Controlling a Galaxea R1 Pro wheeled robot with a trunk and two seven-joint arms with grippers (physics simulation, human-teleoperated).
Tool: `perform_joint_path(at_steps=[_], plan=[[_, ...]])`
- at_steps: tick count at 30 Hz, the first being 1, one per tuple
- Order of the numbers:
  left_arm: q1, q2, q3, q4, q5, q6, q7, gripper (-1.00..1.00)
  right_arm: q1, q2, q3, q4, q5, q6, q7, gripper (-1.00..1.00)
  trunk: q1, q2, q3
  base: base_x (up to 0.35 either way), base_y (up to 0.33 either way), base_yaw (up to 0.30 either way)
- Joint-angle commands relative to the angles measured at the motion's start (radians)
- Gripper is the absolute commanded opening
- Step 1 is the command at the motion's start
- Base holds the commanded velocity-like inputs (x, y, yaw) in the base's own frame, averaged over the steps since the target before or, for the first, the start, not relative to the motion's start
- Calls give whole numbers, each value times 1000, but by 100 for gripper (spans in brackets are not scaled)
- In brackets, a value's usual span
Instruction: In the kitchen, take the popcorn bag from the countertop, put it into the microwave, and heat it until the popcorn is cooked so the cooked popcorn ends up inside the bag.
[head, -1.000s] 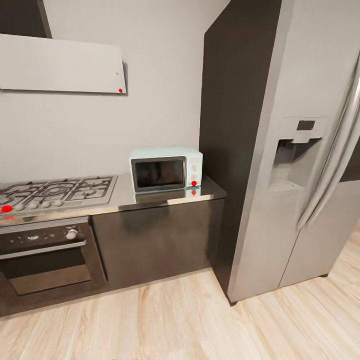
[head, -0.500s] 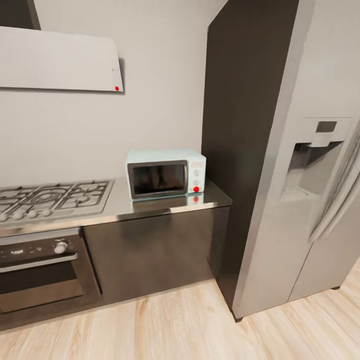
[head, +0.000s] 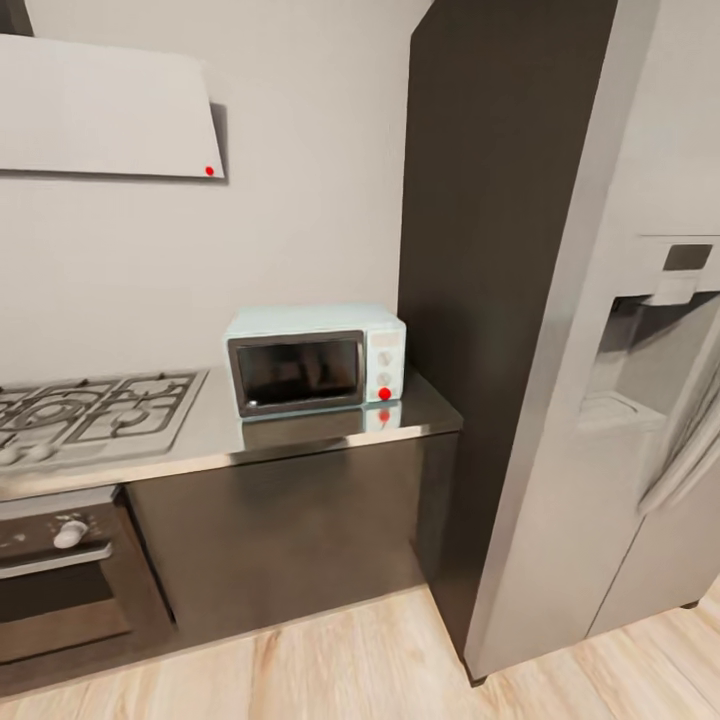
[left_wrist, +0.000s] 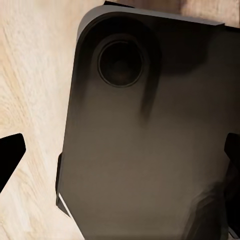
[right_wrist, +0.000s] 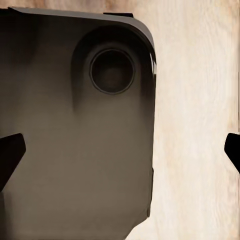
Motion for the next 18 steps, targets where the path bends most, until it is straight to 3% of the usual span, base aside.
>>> perform_joint_path(at_steps=[1,9,18], plan=[[0,0,0,-1,6,-2,0,100,-1,1,0,1,0,-3,-3,100,0,0,-1,288,-196,0],[0,0,0,-1,6,-2,0,100,0,-1,-1,1,-8,-3,-4,100,0,0,-1,273,-197,17],[0,2,1,-1,6,-3,0,100,-1,-3,-2,0,-10,-3,-4,100,0,0,-1,40,-33,254]])
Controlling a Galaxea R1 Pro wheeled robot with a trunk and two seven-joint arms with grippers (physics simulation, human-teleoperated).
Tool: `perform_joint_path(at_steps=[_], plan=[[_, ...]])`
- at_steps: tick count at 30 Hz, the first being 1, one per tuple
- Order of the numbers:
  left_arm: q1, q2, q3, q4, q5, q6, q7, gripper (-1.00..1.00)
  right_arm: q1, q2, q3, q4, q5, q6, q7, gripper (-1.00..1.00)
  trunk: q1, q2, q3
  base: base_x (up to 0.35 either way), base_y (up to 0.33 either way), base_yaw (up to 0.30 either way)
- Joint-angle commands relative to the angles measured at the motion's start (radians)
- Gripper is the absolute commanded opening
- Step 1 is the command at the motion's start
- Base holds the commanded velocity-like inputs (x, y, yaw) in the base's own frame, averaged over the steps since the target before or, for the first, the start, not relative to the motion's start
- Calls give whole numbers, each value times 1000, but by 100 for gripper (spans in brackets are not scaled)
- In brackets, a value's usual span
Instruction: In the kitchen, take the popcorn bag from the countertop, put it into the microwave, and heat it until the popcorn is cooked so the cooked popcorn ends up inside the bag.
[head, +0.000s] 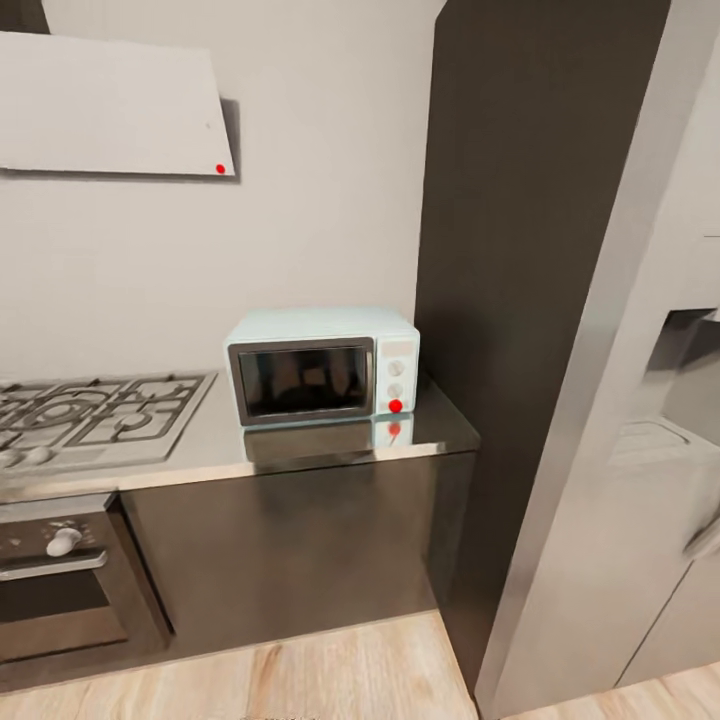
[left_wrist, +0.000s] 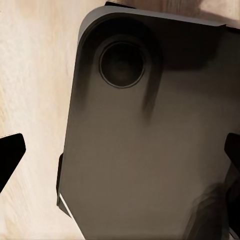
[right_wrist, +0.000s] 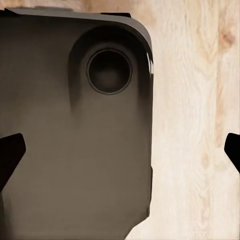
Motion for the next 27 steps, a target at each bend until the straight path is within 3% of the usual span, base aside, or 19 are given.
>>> perform_joint_path(at_steps=[1,19,27], plan=[[0,0,0,-1,5,-2,0,100,-1,0,0,1,0,-3,-3,100,0,0,-1,1,-1,270],[0,0,0,-1,5,-2,0,100,0,0,1,1,1,-3,-3,100,0,0,-1,0,0,270],[0,-1,0,-1,5,-2,0,100,0,0,1,1,8,-5,-2,100,0,0,-1,0,0,52]])
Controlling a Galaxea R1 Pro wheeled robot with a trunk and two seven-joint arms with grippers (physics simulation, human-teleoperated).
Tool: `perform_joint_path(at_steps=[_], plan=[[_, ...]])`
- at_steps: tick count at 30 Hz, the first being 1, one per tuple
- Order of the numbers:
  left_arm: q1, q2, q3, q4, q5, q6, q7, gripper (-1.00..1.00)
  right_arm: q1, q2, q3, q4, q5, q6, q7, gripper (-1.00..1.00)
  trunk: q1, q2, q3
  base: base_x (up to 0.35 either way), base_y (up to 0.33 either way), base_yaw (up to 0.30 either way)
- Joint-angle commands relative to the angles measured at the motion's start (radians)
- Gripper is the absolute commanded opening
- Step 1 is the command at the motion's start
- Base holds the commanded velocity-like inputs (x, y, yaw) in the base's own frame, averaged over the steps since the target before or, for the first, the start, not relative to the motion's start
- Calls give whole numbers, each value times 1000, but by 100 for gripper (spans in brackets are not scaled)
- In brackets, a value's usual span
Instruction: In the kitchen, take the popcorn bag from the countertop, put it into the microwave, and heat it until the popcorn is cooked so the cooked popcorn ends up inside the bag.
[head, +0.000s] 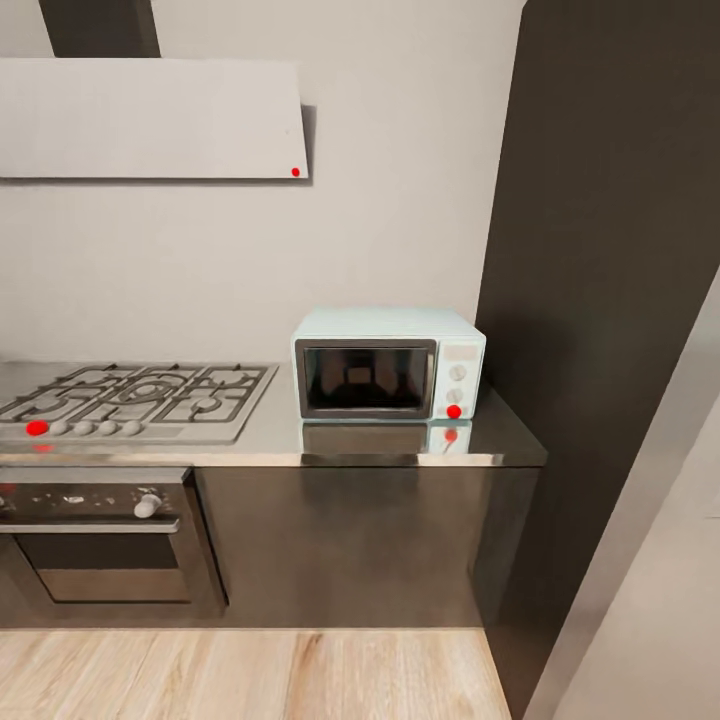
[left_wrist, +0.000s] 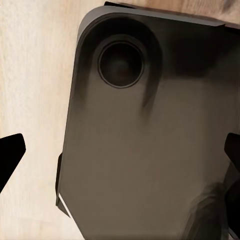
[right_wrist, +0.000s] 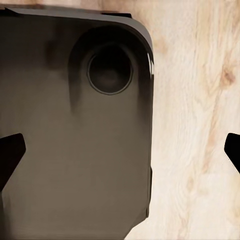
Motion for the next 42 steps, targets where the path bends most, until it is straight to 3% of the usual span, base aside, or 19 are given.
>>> perform_joint_path(at_steps=[1,28,42], plan=[[0,0,0,-1,5,-2,0,100,0,0,0,1,2,-3,-3,100,0,0,-1,0,0,1],[0,0,0,-1,5,-2,0,100,0,-3,3,1,6,-3,1,100,0,0,-1,0,-97,0],[0,1,0,-1,4,-1,-1,100,-1,-4,3,1,7,-3,3,100,0,0,-1,184,0,0]])
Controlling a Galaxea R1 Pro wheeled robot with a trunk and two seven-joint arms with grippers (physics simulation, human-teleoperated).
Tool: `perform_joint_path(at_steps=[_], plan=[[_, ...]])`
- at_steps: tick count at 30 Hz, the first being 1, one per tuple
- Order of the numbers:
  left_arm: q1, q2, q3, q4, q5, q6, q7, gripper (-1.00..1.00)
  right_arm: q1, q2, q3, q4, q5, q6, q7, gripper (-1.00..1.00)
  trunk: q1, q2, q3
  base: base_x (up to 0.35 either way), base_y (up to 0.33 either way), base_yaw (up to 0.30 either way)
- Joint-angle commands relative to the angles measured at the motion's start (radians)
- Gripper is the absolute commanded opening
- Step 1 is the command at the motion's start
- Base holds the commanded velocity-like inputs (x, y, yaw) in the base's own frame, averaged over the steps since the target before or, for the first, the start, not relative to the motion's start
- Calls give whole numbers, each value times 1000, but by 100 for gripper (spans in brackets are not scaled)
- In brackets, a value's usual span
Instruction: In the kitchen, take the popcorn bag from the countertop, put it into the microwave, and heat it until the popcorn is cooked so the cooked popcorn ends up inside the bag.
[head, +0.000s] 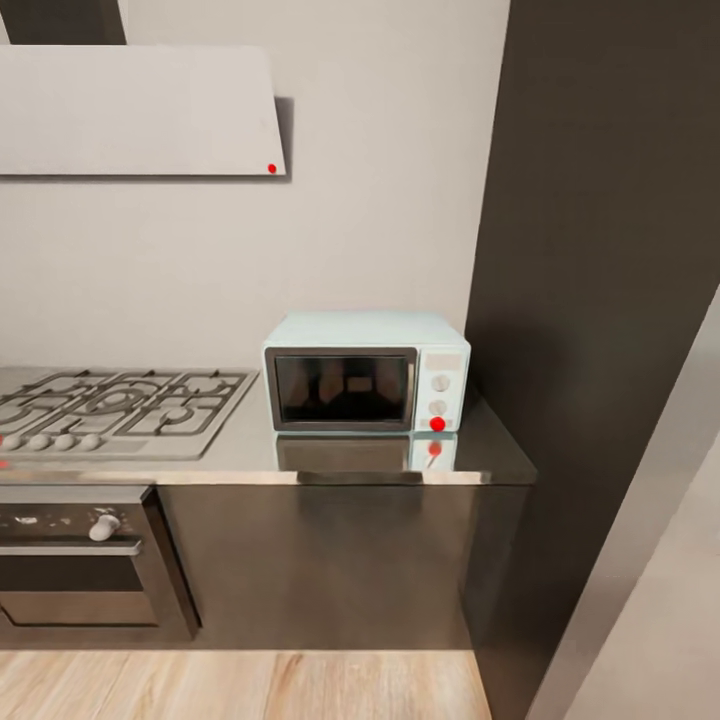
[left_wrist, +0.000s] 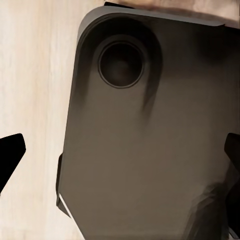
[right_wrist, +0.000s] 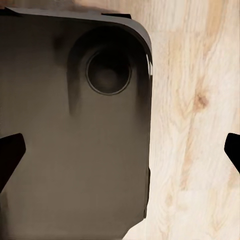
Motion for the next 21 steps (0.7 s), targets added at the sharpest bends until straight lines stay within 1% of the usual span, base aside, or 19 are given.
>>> perform_joint_path(at_steps=[1,5,10,16,21], plan=[[0,0,0,-1,6,-2,0,100,0,1,0,1,0,-3,-2,100,0,0,-1,147,0,0],[0,0,0,0,6,-2,0,100,-1,1,-1,1,1,-3,-3,100,0,0,-1,45,0,0],[0,0,0,0,6,-2,0,100,-1,4,-8,1,-12,1,-12,100,0,0,-1,5,0,0],[0,1,0,-1,6,-2,0,100,-1,5,-9,1,-14,3,-13,100,0,0,-1,0,0,0],[0,-1,0,-2,7,-2,0,100,-1,5,1,-5,0,-2,-14,100,0,0,-1,0,0,0]])
